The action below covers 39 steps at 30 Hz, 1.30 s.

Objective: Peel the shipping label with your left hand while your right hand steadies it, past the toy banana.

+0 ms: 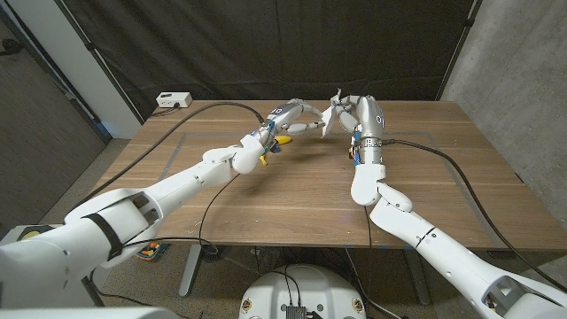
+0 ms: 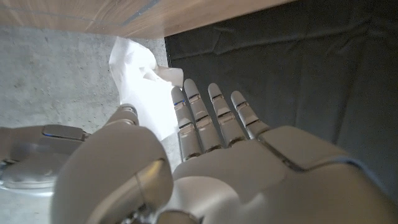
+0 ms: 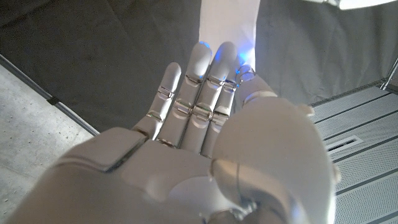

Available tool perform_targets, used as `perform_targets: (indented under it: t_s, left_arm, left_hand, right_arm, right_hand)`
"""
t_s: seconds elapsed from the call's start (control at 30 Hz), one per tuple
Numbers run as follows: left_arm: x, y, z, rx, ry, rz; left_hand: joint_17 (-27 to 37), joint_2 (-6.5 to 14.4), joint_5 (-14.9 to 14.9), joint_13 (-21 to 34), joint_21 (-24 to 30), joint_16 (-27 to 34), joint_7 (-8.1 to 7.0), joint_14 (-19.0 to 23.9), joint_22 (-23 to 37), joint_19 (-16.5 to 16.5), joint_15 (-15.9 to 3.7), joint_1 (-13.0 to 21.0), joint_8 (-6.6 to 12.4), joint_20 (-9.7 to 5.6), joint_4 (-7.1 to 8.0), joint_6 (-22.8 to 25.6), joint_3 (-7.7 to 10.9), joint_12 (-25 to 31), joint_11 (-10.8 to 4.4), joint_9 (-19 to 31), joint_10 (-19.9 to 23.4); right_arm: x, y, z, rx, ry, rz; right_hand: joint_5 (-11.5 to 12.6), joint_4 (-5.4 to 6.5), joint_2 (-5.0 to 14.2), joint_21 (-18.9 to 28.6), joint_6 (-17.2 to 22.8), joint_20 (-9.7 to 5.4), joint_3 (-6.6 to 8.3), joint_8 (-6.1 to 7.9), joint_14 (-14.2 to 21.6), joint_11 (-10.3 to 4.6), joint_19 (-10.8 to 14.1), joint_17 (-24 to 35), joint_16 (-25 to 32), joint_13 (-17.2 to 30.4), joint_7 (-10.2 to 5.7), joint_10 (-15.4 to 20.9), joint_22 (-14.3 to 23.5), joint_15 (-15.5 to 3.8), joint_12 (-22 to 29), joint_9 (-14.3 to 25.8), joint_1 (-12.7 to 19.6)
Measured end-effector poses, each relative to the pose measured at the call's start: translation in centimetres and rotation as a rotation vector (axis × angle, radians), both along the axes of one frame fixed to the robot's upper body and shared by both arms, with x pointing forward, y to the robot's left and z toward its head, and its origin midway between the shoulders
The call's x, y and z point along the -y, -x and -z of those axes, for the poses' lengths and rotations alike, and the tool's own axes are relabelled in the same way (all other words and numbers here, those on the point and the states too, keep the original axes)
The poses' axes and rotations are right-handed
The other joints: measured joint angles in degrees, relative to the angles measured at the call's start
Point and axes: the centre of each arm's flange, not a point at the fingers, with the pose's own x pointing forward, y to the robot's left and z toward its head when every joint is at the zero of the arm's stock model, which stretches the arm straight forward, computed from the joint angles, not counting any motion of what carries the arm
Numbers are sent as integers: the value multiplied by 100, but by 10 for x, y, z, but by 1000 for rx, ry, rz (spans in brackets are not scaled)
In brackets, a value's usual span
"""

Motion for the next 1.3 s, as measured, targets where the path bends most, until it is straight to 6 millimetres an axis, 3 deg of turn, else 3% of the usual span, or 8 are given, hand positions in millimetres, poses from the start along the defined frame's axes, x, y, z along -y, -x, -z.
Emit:
perform_targets:
  t_s: [0.2, 0.3, 0.5, 0.6, 0.7, 0.83, 1.07, 1.3]
  left_arm:
    - [-4, -7, 4, -214, 96, 92]
    - [-5, -8, 3, -296, 159, 155]
    - [-9, -6, 0, -385, 266, 254]
    - [-11, -5, -1, -408, 310, 294]
    - [-12, -2, -3, -413, 346, 323]
    - [-14, 2, -5, -402, 409, 351]
    - [-15, 8, -10, -385, 495, 377]
    - [-13, 11, -14, -408, 529, 399]
  left_hand:
    - [26, -164, 0, 27, 71, 0, -23, -152, 56, 18, 18, 261, -100, 39, -202, -384, -41, -85, -102, 26, -344]
    - [53, -416, 26, 27, 71, 0, 17, -244, 80, -66, 25, 272, -116, 122, -299, -458, -139, -111, -119, 45, -466]
    - [101, -687, 69, 54, 70, -7, 47, -356, 106, -176, 25, 145, -116, 232, -309, -488, -394, -111, -55, 64, -532]
    - [145, -753, 130, 83, 71, -27, 51, -570, 138, -309, 23, 79, -168, 307, -302, -652, -561, -167, -21, 87, -793]
    - [205, -701, 233, 126, 70, -27, -55, -808, 178, -372, 23, 78, -267, 344, -334, -919, -668, -261, -41, 106, -1124]
    - [289, -347, 364, 159, 175, 16, -262, -842, 209, -372, 42, 425, -189, 344, -437, -664, -575, -144, -247, 89, -1029]
    - [370, -207, 377, 160, 384, 148, -167, -460, 214, -165, 26, 968, -6, 326, -675, -100, -466, 178, -406, 15, -391]
    - [422, -238, 377, 79, 492, 210, -4, -195, 225, -56, 10, 1091, 84, 246, -746, 223, -492, 278, -393, -19, 0]
  right_arm:
    - [0, -2, 0, 12, -6, 11]
    - [-1, -3, 1, 12, -4, 15]
    - [-1, -5, 1, 7, -1, 32]
    - [-2, -6, 1, 4, 2, 41]
    - [-2, -7, 1, 2, 4, 49]
    - [-2, -9, 2, -1, 9, 56]
    - [-6, -9, 1, 3, 25, 59]
    - [-10, -9, 1, 13, 47, 59]
  right_hand:
    - [0, 0, -34, 42, 1, 0, 46, 24, 0, 0, 0, 71, 49, 57, -1, 0, 0, 1, 0, 23, -34]
    - [10, 17, -47, 84, 1, 1, 63, 24, 0, 0, 0, 109, 49, 82, -1, 0, -1, 1, 0, 49, -47]
    - [35, 24, -63, 129, 1, -30, 118, 24, 0, 1, -30, 176, 49, 82, -2, 0, -15, 2, 0, 69, -63]
    - [68, 24, -87, 168, 1, -30, 118, 24, 0, 1, -30, 210, 49, 82, -2, 0, -17, 2, 0, 78, -87]
    - [72, 18, -92, 175, 1, -29, 157, 24, 0, 1, -30, 244, 49, 82, -1, 0, -17, 3, 0, 91, -92]
    - [72, 40, -123, 217, 0, -29, 196, 24, -1, 1, -30, 298, 49, 87, -1, 0, -43, 4, 0, 108, -123]
    - [98, 24, -160, 279, 0, -8, 259, 24, -1, 1, -51, 396, 49, 109, -1, 0, -70, 5, 0, 150, -160]
    - [99, 24, -191, 297, 2, -40, 323, 23, 28, 1, -84, 430, 49, 109, -4, 0, -118, -4, 0, 182, -191]
